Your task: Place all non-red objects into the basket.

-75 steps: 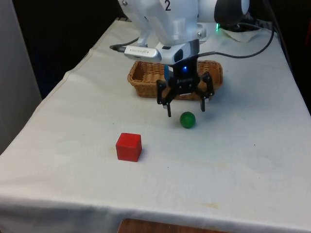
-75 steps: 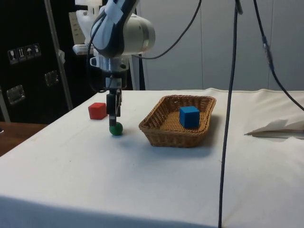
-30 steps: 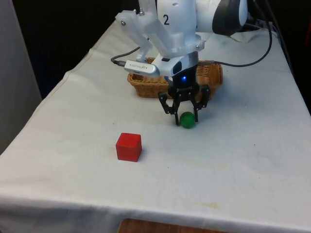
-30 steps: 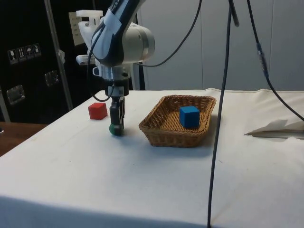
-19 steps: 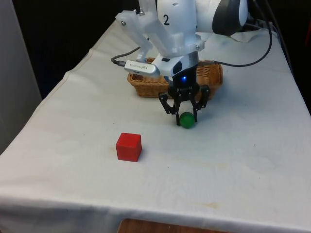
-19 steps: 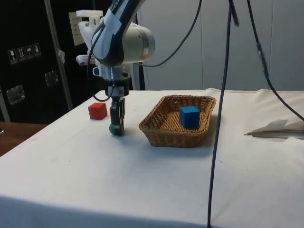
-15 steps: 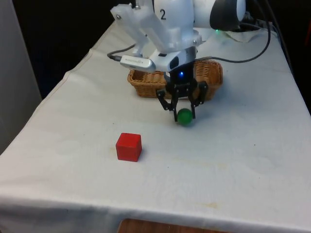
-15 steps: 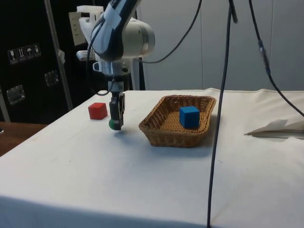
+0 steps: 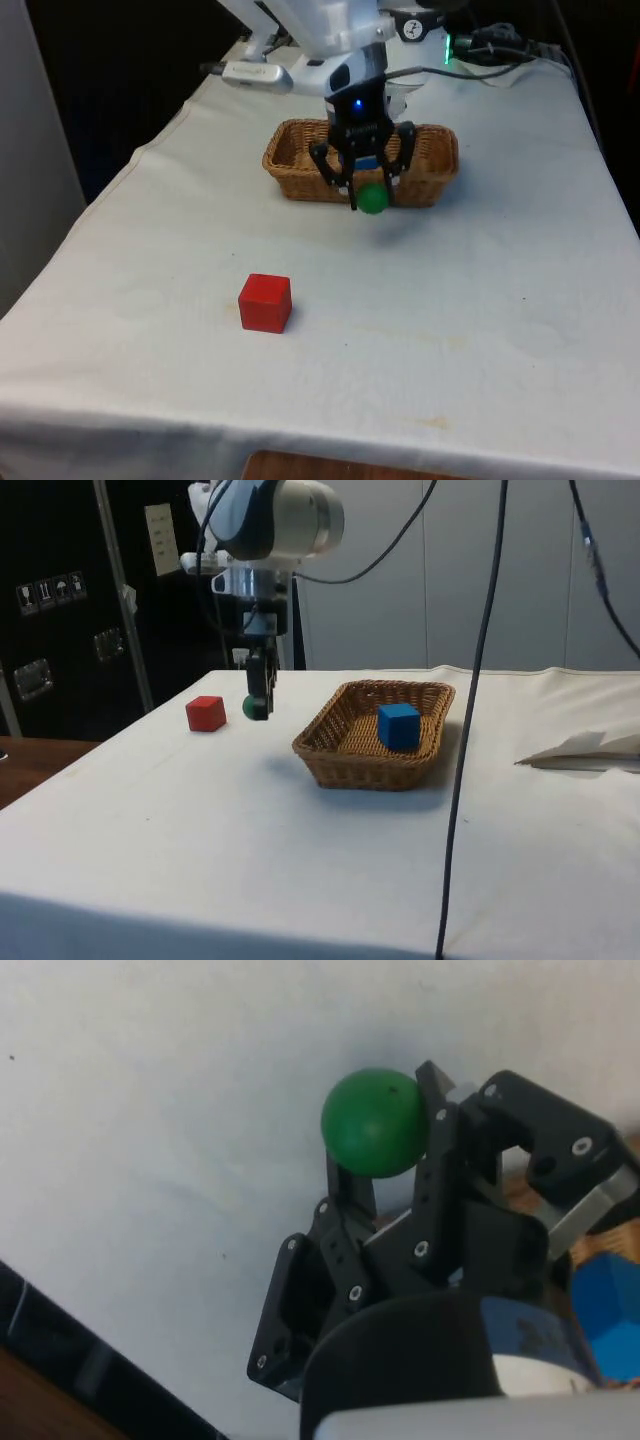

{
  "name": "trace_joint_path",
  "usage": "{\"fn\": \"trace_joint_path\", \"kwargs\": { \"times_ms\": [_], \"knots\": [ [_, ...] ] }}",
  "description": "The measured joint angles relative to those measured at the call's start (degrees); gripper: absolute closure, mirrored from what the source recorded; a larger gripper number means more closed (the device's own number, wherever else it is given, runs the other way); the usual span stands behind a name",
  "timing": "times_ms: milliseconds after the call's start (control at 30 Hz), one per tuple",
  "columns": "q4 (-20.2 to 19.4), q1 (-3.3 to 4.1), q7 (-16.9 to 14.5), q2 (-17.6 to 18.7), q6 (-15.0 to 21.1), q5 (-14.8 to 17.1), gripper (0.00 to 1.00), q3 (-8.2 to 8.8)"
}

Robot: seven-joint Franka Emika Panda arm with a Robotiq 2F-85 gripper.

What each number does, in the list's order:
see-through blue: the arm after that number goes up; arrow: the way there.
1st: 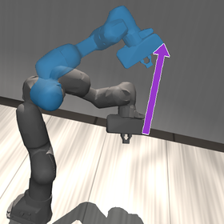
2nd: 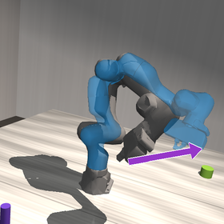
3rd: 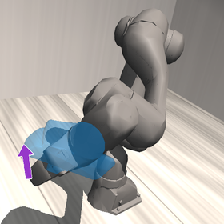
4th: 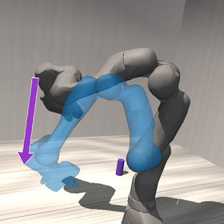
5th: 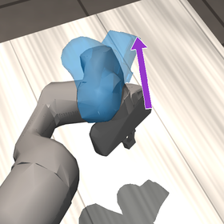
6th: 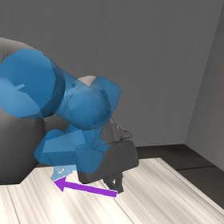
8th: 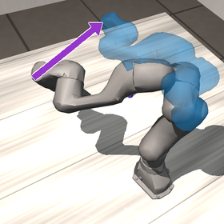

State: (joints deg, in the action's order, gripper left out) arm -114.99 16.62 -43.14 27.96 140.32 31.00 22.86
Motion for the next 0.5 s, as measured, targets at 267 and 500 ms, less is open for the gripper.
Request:
{"fn": "trace_joint_path", "kwargs": {
  "times_ms": [267, 500],
  "knots": [
    [-3.78, 0.00, -1.15, -4.24, -0.17, 0.00, 1.00, 0.97],
    [-7.79, 0.00, -2.75, -8.88, -0.63, -0.23, 1.00, 2.35]
  ]
}}
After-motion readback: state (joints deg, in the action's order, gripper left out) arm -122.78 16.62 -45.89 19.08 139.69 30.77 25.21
